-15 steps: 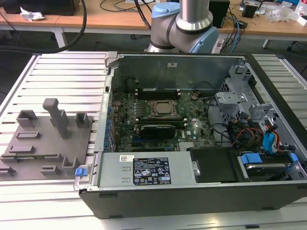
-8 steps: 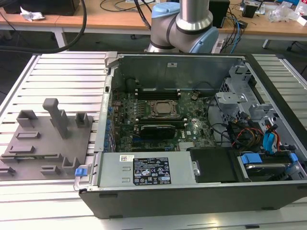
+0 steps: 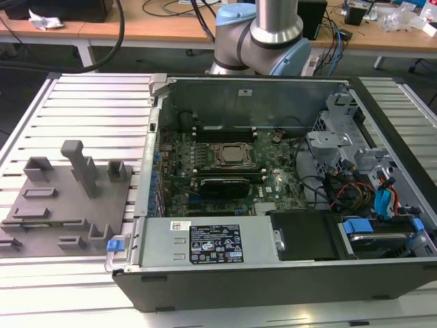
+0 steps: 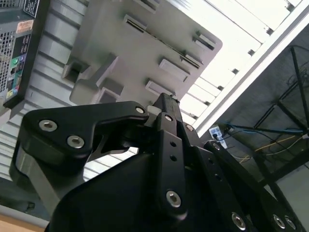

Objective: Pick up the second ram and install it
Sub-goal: 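Pick up the second ram and move it above second insertion slot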

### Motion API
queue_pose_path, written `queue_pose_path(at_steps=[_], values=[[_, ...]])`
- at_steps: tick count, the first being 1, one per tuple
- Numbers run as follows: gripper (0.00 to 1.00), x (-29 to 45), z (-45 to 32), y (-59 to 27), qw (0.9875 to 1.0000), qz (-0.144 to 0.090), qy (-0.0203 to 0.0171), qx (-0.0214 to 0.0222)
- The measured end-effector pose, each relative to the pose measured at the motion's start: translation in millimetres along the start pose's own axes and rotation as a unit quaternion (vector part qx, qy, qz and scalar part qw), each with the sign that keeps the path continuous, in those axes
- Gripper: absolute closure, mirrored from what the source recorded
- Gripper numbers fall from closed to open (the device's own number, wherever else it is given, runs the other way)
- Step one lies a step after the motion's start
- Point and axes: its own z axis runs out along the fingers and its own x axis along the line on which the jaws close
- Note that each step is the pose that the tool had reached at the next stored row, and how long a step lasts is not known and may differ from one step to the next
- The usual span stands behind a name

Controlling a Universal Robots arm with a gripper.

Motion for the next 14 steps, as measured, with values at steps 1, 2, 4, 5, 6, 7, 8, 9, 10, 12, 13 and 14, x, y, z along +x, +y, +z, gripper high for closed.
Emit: queue_pose_path(at_steps=[1, 2, 4, 5, 6, 7, 8, 9, 10, 12, 13, 14], values=[[0.89, 0.0, 0.0, 0.0, 1.0000, -0.010, 0.0005, -0.0002], [0.89, 0.0, 0.0, 0.0, 0.9998, -0.018, 0.0008, 0.0000], [0.89, 0.0, 0.0, 0.0, 0.9993, -0.038, 0.0017, -0.0001], [0.89, 0.0, 0.0, 0.0, 0.9991, -0.043, 0.0020, -0.0002], [0.89, 0.0, 0.0, 0.0, 0.9984, -0.057, 0.0026, -0.0005], [0.89, 0.0, 0.0, 0.0, 0.9978, -0.065, 0.0030, -0.0007], [0.89, 0.0, 0.0, 0.0, 0.9976, -0.069, 0.0032, -0.0008], [0.89, 0.0, 0.0, 0.0, 0.9973, -0.073, 0.0033, -0.0009], [0.89, 0.0, 0.0, 0.0, 0.9970, -0.078, 0.0035, -0.0010], [0.89, 0.0, 0.0, 0.0, 0.9962, -0.087, 0.0039, -0.0012], [0.89, 0.0, 0.0, 0.0, 0.9957, -0.093, 0.0041, -0.0014], [0.89, 0.0, 0.0, 0.0, 0.9949, -0.101, 0.0045, -0.0015]])
